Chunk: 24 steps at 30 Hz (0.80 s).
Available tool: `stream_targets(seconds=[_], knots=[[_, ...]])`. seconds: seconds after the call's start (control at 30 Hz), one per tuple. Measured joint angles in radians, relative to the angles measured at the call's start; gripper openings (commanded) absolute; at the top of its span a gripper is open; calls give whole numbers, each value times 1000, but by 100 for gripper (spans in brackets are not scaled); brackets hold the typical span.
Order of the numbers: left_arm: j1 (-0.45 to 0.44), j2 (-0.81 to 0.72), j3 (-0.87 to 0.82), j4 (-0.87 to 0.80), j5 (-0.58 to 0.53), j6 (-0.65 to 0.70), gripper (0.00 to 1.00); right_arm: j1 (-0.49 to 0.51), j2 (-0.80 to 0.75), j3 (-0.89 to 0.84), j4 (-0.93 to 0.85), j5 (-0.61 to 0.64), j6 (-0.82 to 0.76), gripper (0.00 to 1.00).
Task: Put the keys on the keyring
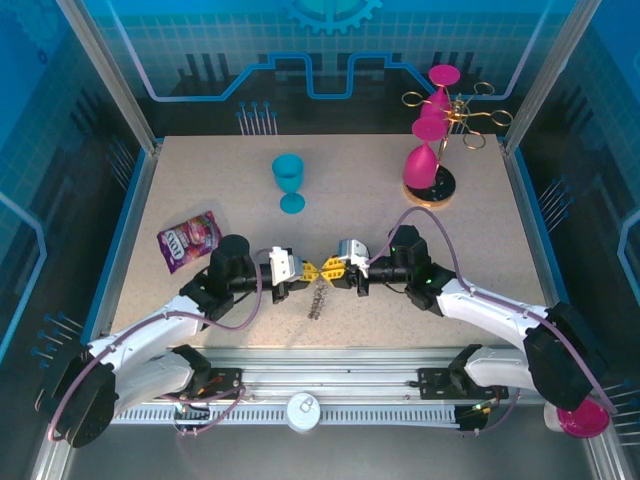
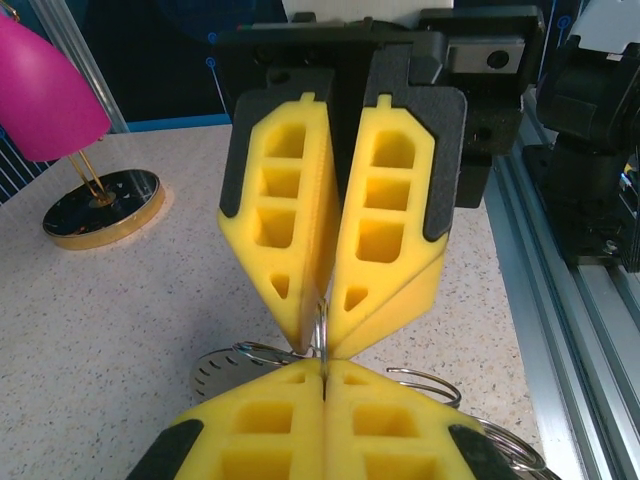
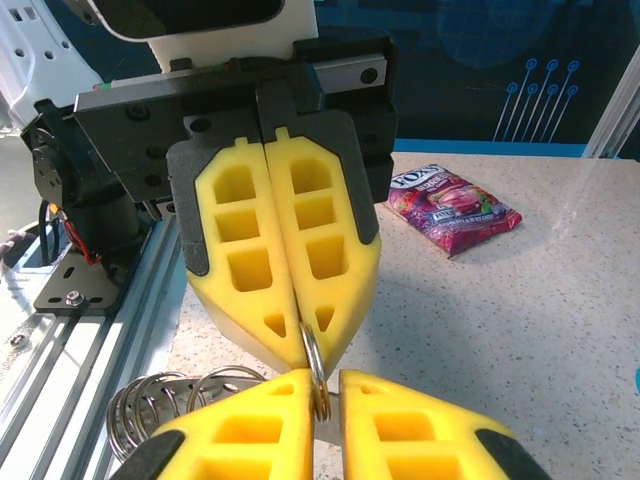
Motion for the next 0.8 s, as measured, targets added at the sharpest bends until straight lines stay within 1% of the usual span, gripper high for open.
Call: stream_targets(seconds=[0.03,0.1,0.17,0.3,0.37,0.47,0.6,0.8], knots=[[0,-1,0,0,0,0,0,1,0,0,-2,-3,0,8],[0,-2,-2,0,0,0,0,0,0,4,-14,-9,-2,1],[1,-2,-6,3,1,-1,0,1,1,15,-40,-12,-11,0],[1,-3,-6,5,-8,-3,17,1,0,66,-145,-13,-47,0],[1,-3,-6,2,-22,-2,20,5,0,111,-236,-6,-78,0],[1,-3,-5,-15,-39,2,20,18,10,212,-414,31,-142,0],[1,-1,-3,-40,-50,4,20,56,58,375,-661,117,-253,0],[1,-1,2,-61,-53,5,24,87,123,525,-921,241,-370,0]])
